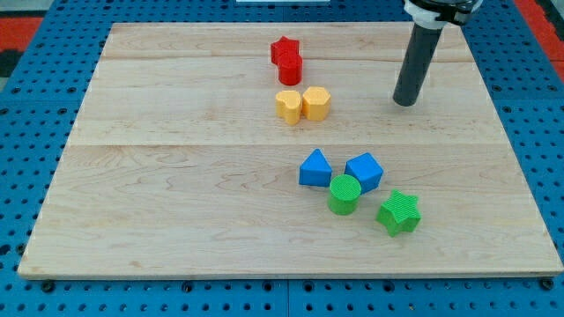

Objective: Push the heart to the bottom center

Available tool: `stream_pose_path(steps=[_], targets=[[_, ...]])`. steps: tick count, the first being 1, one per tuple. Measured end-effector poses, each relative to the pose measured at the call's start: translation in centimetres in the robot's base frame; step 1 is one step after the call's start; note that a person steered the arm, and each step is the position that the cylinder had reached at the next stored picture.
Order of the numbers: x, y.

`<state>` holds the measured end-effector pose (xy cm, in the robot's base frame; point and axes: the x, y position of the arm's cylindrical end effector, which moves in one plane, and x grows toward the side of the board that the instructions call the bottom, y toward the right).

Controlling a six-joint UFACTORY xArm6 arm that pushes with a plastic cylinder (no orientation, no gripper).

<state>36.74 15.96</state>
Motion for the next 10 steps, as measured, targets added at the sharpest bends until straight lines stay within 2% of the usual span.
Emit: stream_pose_path(steps=[2,3,4,5,6,8,9,10], targets=[[0.0,-14.3],[0.0,-17.1],[-0.7,-17.3],[-2.0,-20.9],[1.6,-24.3],[8.9,-24.2],[12.4,-26.3],[8.8,-29.0]])
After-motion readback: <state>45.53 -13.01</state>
